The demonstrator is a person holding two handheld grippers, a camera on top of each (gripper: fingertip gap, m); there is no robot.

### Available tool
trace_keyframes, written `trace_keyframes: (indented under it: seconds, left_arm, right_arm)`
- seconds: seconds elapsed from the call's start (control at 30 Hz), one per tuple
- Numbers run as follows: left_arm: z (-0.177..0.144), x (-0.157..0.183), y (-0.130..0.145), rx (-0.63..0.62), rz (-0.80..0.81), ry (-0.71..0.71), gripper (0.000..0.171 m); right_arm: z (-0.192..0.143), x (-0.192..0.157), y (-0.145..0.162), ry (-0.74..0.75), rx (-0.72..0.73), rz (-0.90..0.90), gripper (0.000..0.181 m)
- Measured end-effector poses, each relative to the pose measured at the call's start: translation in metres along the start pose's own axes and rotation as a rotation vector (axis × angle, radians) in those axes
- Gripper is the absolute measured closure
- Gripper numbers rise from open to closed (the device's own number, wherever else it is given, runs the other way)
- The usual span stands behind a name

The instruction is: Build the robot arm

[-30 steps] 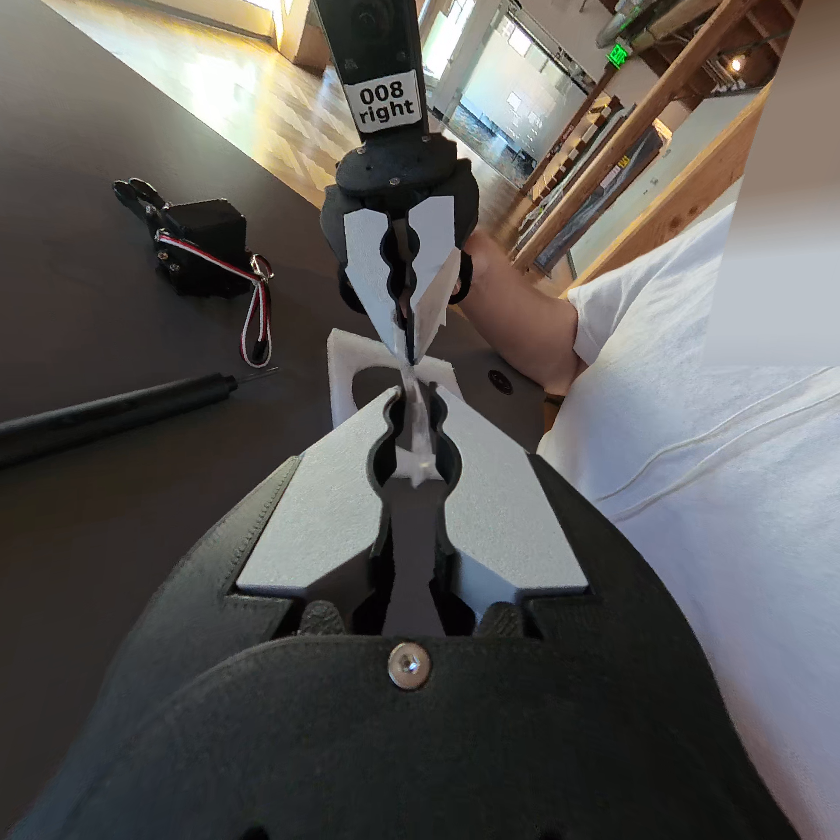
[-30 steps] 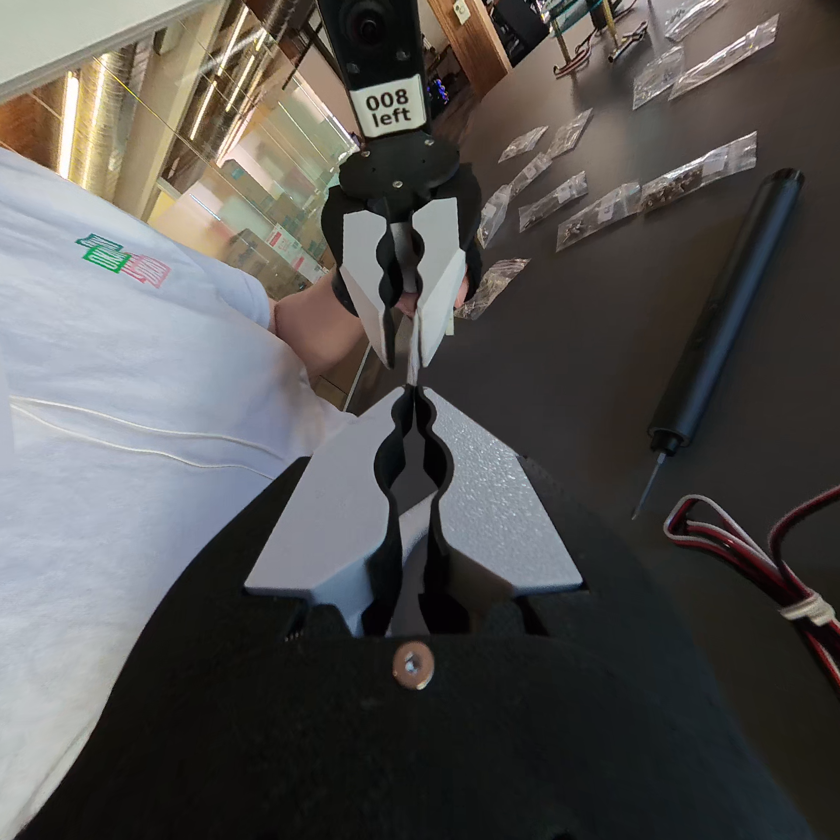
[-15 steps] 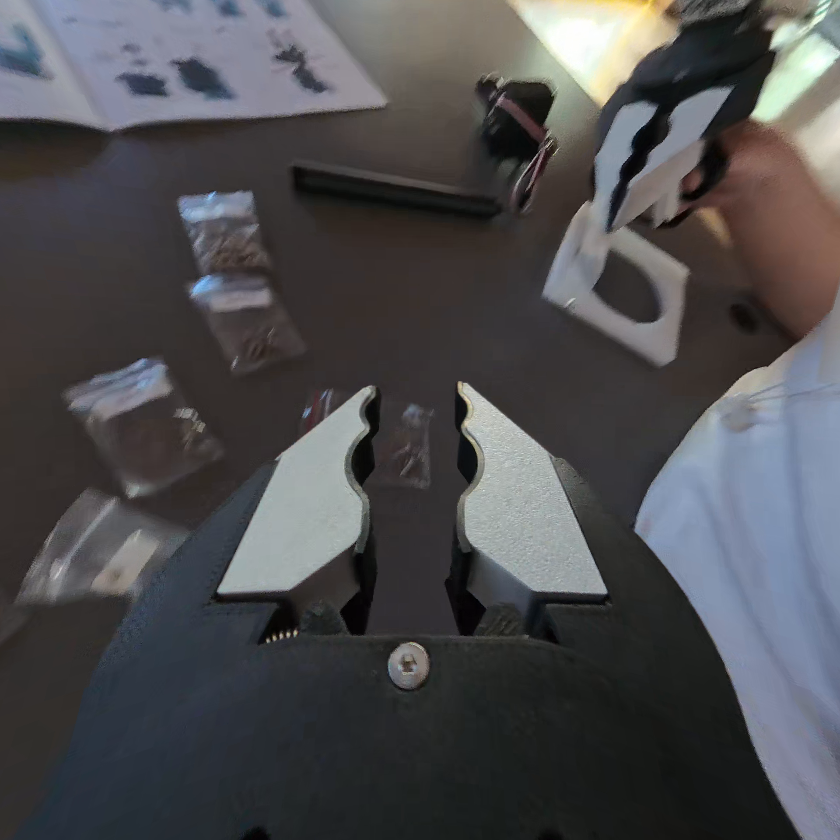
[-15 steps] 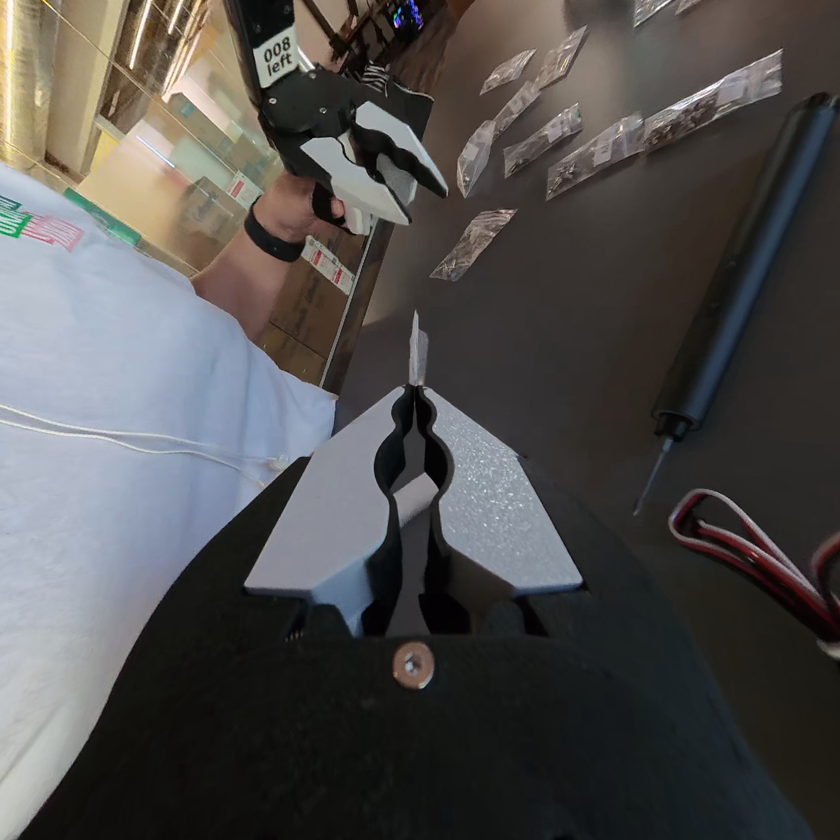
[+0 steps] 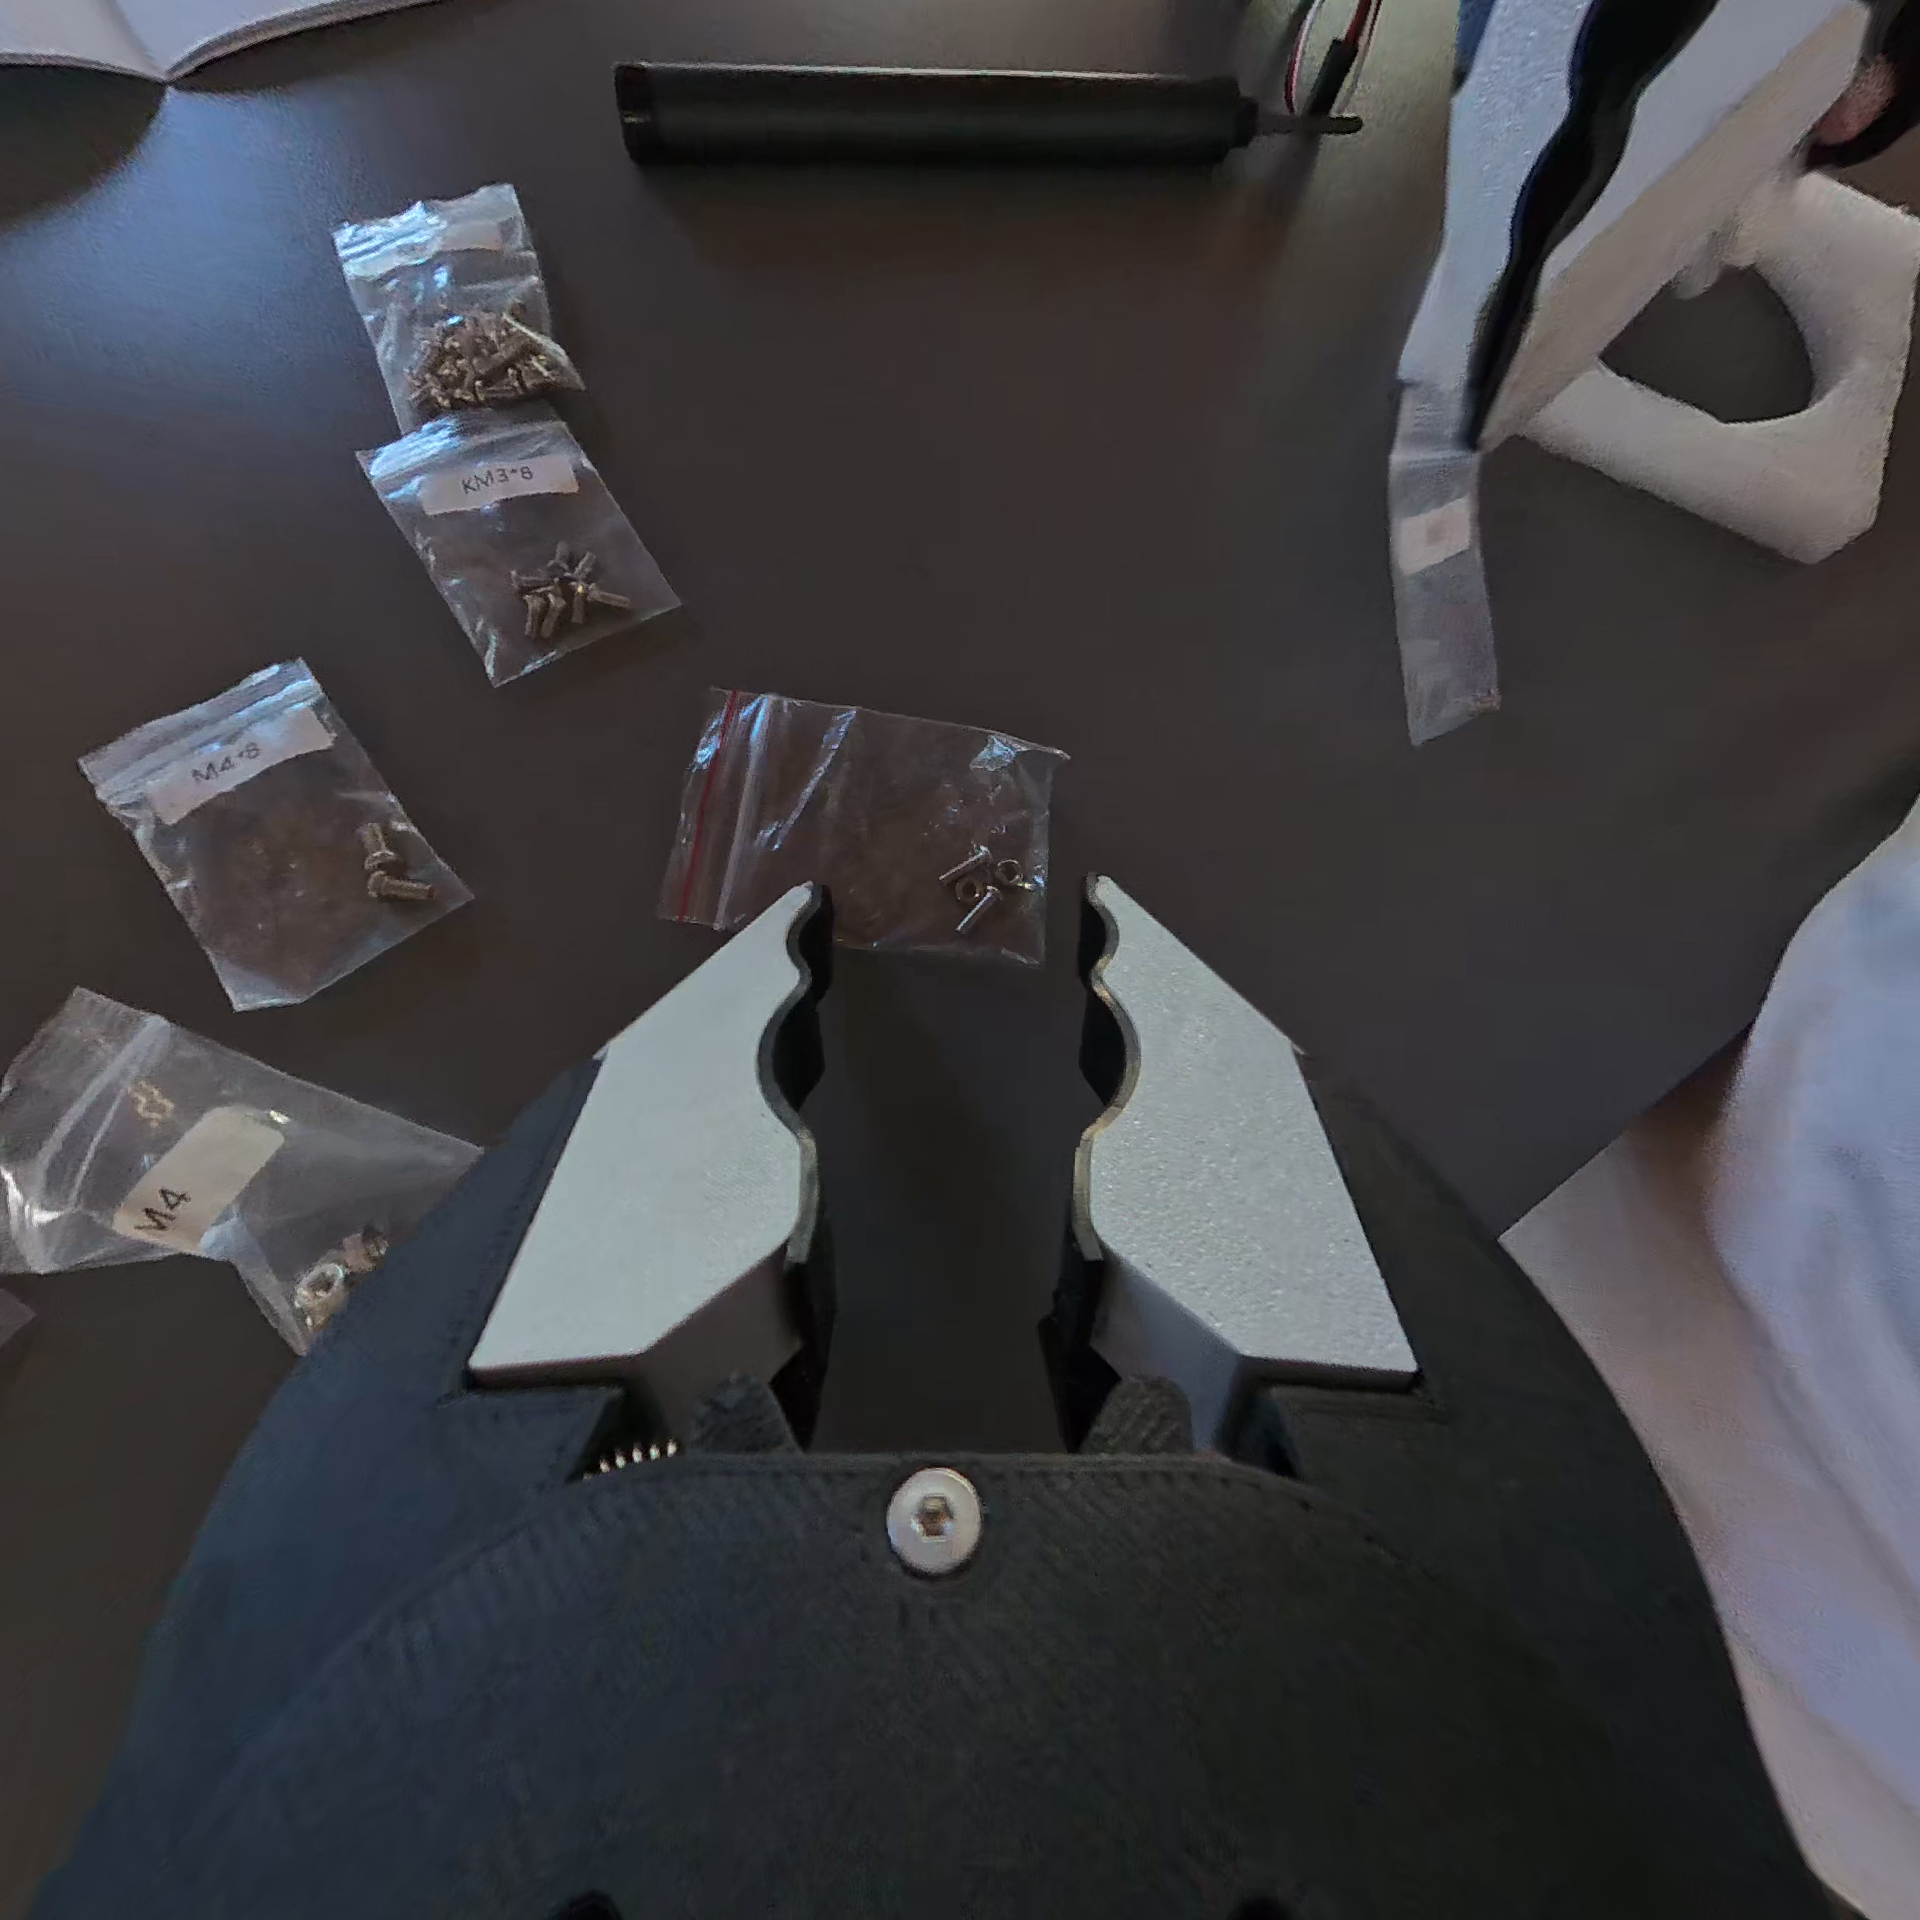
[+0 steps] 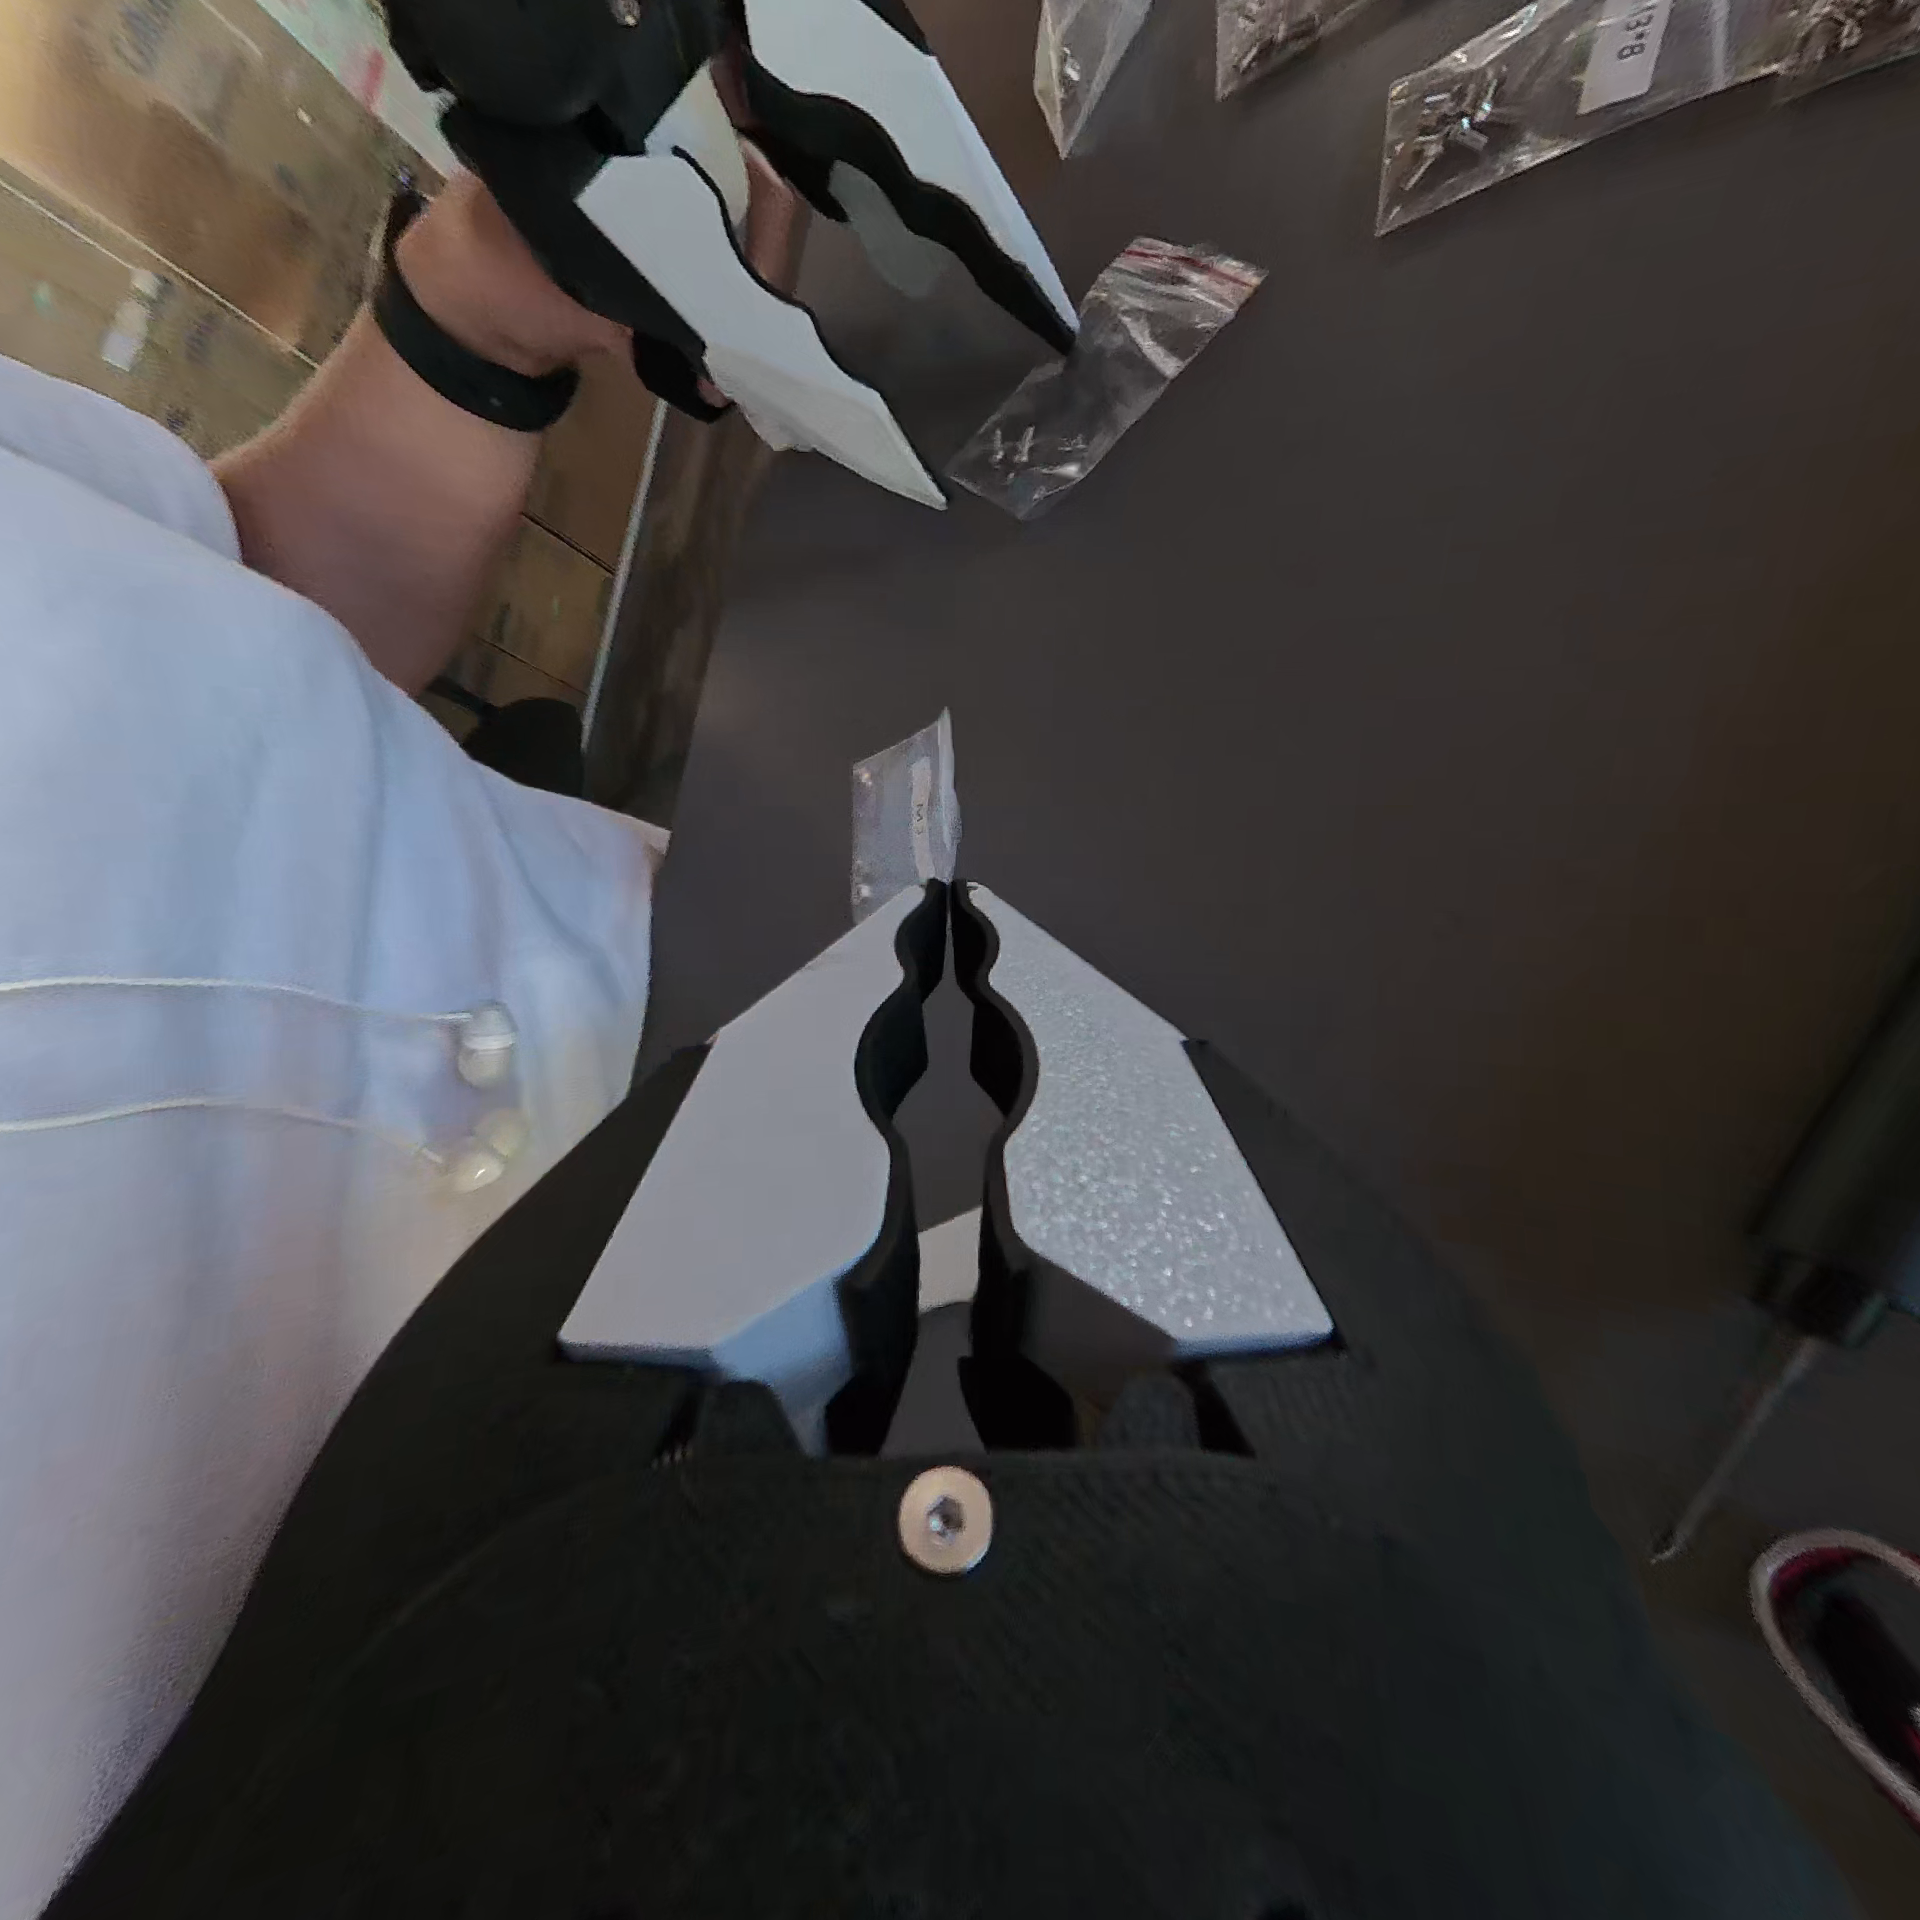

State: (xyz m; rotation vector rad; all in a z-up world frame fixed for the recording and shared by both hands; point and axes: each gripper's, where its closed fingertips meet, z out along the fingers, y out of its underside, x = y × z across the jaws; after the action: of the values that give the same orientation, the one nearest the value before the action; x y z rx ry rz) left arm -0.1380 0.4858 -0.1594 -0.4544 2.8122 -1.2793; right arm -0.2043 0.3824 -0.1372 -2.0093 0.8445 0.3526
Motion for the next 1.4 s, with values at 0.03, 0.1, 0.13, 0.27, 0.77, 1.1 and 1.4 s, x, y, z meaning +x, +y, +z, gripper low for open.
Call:
trace_keyframes:
  seconds: [0.03,0.1,0.13,0.27,0.77,1.1,1.4]
  left_arm:
    - [0.001,0.001,0.0,-0.002,0.013,0.008,0.126]
    - [0.003,0.004,-0.001,-0.007,0.046,0.034,0.127]
    - [0.005,0.007,-0.002,-0.01,0.065,0.05,0.127]
    - [0.011,0.022,-0.004,-0.02,0.157,0.122,0.129]
    - [-0.01,0.049,-0.029,0.146,0.123,0.241,0.127]
    - [-0.131,-0.026,-0.055,0.609,-0.229,0.018,0.13]
    - [-0.237,-0.149,-0.014,0.62,-0.157,-0.381,0.117]
  right_arm:
    - [0.002,0.002,-0.001,0.015,-0.01,-0.006,0.181]
    - [0.004,0.005,-0.005,0.042,-0.023,-0.025,0.181]
    - [0.005,0.008,-0.007,0.06,-0.029,-0.039,0.181]
    - [0.007,0.018,-0.009,0.134,-0.079,-0.104,0.181]
    - [0.001,0.031,-0.021,0.235,-0.024,-0.168,0.157]
    - [-0.056,0.031,-0.083,0.422,0.368,-0.286,0.156]
    - [-0.082,0.037,-0.135,0.782,0.592,-0.287,0.145]
